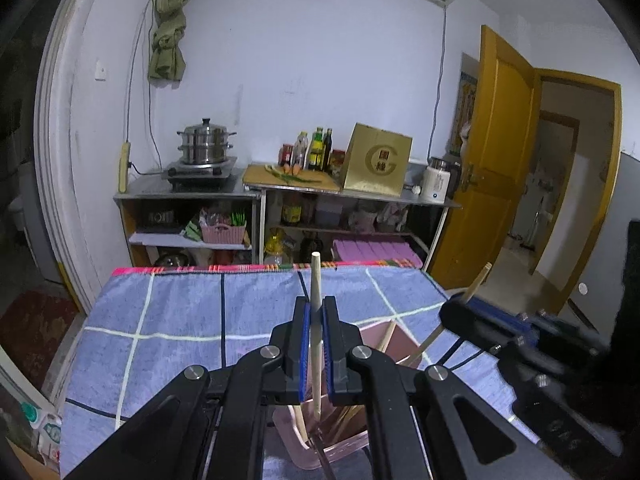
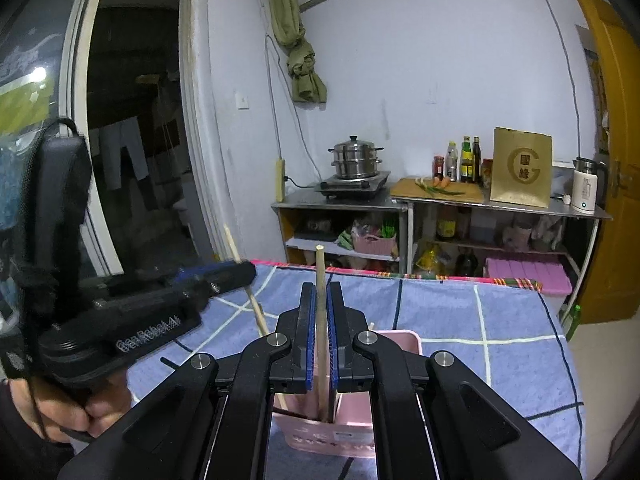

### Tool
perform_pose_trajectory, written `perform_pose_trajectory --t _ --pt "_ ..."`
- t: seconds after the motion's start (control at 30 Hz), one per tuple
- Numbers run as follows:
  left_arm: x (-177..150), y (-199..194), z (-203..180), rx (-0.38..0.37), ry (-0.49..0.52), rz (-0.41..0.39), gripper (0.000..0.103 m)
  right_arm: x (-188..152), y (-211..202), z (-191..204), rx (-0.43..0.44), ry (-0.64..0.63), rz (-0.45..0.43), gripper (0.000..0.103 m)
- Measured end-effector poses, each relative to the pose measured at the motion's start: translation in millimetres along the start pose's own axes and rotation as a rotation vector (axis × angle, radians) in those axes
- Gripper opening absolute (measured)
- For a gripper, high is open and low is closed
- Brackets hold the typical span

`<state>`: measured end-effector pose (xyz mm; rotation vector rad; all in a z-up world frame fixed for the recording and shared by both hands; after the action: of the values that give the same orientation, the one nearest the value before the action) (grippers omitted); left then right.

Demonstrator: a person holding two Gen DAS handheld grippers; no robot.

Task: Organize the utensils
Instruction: 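Lower both chopsticks into the basket and open both tools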

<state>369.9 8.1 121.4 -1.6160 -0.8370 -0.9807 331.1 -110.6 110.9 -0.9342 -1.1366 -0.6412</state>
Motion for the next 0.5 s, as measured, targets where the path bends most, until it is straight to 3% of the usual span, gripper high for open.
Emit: perform_pose_trajectory --t 0.5 --pt "-18 16 1 -0.008 0.016 0.052 0.006 -1 7 9 -0.017 -0.064 0.025 0.005"
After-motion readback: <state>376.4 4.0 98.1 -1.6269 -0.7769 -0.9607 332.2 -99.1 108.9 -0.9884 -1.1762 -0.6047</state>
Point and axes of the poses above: each gripper's, at about its wrist camera, not at the fingertips, and y roughly the way its jaws point, z to its left, x to its top, the point moved 8 cm from there along y, roughly the way its jaws point, and after that the axes turned 5 degrees about -z, right-handed, at the moved point
